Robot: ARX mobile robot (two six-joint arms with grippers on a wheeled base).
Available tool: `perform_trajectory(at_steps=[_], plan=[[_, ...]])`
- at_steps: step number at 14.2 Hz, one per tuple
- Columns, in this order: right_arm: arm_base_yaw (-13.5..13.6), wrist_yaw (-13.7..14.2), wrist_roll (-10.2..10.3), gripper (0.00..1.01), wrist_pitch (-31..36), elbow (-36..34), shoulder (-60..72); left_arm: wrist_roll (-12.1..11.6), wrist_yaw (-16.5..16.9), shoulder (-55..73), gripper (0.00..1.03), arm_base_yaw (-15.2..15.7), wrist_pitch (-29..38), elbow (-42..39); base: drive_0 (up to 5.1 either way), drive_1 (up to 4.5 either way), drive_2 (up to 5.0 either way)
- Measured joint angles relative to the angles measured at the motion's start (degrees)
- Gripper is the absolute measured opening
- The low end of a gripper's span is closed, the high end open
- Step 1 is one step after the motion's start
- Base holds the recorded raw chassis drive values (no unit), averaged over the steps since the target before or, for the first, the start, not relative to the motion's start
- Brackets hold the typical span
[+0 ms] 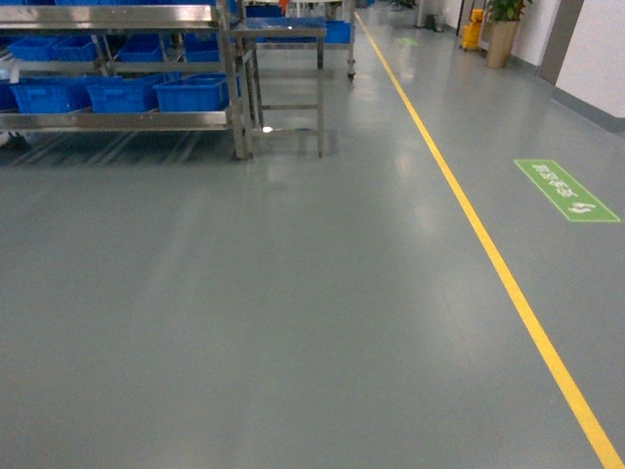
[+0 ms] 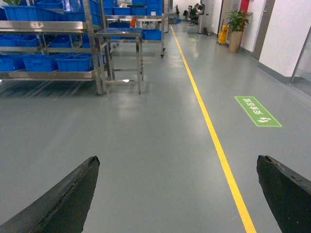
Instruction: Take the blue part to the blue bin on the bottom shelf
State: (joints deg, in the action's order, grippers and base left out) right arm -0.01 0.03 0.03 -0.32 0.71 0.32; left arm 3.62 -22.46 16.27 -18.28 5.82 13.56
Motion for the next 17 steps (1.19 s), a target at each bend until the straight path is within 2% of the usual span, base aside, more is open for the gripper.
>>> perform_trajectory(at_steps=[1, 17], plan=[[0.0, 0.0, 0.0, 0.98, -0.07, 0.0, 0.0, 0.0, -0.02, 0.2, 0.44, 0.0, -0.48, -0.09, -0.3, -0.34, -0.3], [0.0, -0.02, -0.02, 0.98, -0.09, 0.0, 0.0, 0.0, 0.0, 0.11, 0.44, 0.0, -0.07, -0.09, -0.1, 4.03, -4.2]])
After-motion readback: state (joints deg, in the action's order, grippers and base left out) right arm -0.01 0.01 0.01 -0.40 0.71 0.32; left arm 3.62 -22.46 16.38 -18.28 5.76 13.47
